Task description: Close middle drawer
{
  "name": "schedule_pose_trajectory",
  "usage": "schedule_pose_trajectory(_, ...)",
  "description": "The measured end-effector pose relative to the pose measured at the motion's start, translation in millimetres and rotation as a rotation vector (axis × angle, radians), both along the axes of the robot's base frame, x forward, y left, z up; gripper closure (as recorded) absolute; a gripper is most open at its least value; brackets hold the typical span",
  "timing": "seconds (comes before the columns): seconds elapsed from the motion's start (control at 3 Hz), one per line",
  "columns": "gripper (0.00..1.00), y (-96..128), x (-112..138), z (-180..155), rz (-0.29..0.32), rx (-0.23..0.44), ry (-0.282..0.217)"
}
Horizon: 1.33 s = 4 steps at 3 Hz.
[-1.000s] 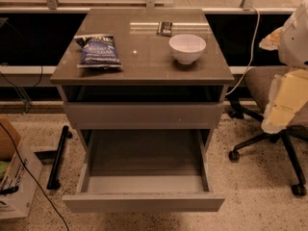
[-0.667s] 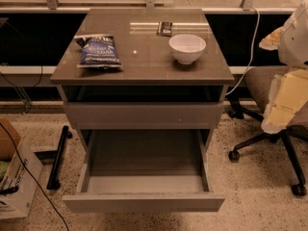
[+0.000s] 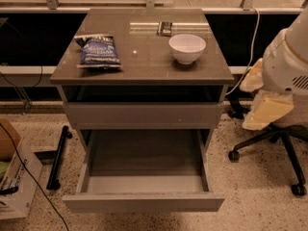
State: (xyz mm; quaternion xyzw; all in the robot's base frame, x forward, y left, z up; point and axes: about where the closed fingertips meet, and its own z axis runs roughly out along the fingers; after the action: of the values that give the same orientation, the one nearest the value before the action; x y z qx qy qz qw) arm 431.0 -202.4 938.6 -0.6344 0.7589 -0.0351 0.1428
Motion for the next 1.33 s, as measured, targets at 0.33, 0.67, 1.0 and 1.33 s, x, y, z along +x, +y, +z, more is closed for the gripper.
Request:
schedule_pose_trajectory(0.33, 0.65, 3, -9, -44, 0.022, 0.034, 0.025)
schedule_pose_trajectory(0.67, 0.89, 4, -13, -94, 0.032, 0.049, 0.051)
schedule_pose_trajectory(1.0, 1.00, 3, -3, -134, 0.046, 0.092, 0.051)
schedule_pose_trajectory(1.33, 1.00, 4, 0, -139, 0.047, 0.098, 0.044)
